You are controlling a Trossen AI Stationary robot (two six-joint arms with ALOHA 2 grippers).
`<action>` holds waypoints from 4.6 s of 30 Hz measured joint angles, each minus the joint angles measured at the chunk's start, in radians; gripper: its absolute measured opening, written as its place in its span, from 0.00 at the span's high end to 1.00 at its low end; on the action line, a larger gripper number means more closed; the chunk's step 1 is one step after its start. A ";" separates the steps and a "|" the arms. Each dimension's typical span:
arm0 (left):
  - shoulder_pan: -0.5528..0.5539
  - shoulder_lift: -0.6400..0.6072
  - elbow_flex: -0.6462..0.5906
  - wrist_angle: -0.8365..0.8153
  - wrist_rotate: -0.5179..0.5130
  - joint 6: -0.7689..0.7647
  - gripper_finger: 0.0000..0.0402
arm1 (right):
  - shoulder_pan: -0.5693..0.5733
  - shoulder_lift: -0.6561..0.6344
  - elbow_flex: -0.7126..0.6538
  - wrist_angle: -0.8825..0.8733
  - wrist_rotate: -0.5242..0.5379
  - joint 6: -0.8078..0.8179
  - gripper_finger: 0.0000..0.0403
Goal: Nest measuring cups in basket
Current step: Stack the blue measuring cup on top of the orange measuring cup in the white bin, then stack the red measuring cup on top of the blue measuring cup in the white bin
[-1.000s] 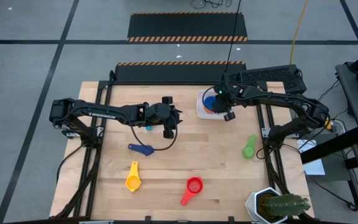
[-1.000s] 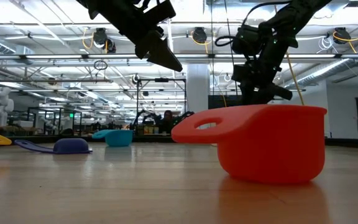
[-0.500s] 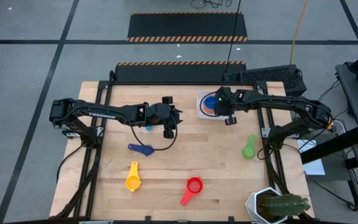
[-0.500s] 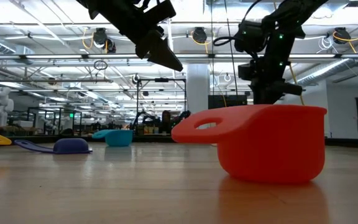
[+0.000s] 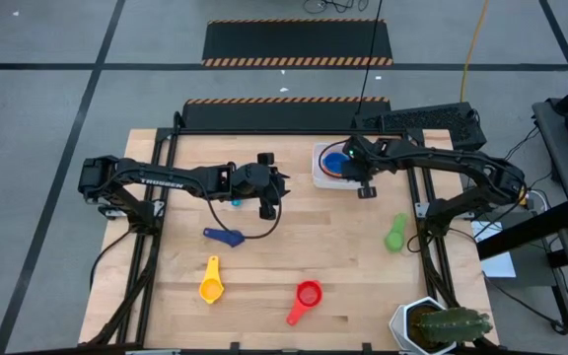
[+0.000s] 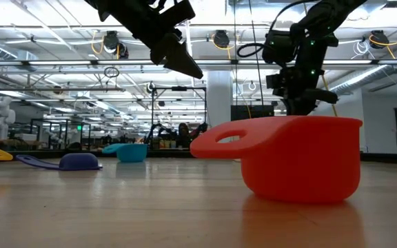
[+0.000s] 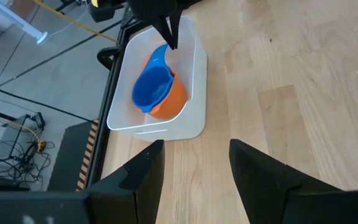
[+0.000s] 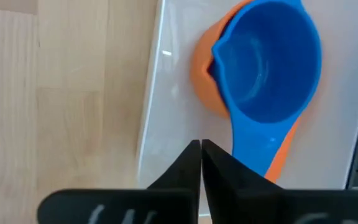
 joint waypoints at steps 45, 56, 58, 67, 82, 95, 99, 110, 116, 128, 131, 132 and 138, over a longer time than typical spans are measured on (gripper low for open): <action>-0.002 0.000 0.000 0.020 0.021 0.006 0.54 | 0.055 -0.014 0.001 0.078 0.253 0.001 1.00; -0.135 0.000 0.000 0.022 0.030 0.034 0.54 | 0.421 -0.241 0.001 0.092 0.251 0.334 1.00; -0.173 0.000 0.000 0.022 0.030 0.018 0.54 | 0.486 -0.245 0.001 0.096 0.250 0.388 1.00; -0.342 0.009 0.000 -0.058 -0.019 -0.085 0.54 | 0.667 -0.238 0.001 0.140 0.249 0.550 1.00; -0.446 0.294 0.280 -0.250 0.086 -0.020 0.54 | 0.793 -0.238 0.001 0.204 0.247 0.631 1.00; -0.515 0.462 0.427 -0.371 0.186 0.323 0.54 | 0.858 -0.238 0.000 0.166 0.247 0.614 1.00; -0.516 0.498 0.427 -0.336 0.175 0.401 0.54 | 0.858 -0.238 0.000 0.166 0.248 0.600 1.00; -0.497 0.540 0.426 -0.278 0.166 0.580 0.56 | 0.857 -0.238 0.000 0.165 0.248 0.599 1.00; -0.470 0.585 0.425 -0.255 0.225 0.589 0.69 | 0.857 -0.238 0.000 0.166 0.248 0.596 1.00; -0.422 0.556 0.425 -0.233 0.065 0.331 0.96 | 0.857 -0.238 0.000 0.165 0.258 0.624 1.00; -0.393 0.546 0.426 -0.238 -0.016 0.251 0.94 | 0.857 -0.238 0.000 0.167 0.399 0.654 1.00; -0.382 0.538 0.426 -0.255 -0.047 0.226 0.94 | 0.857 -0.238 0.000 0.167 0.451 0.664 1.00; -0.282 0.513 0.425 -0.307 -0.184 0.021 0.97 | 0.850 -0.238 0.000 0.140 0.605 0.731 0.96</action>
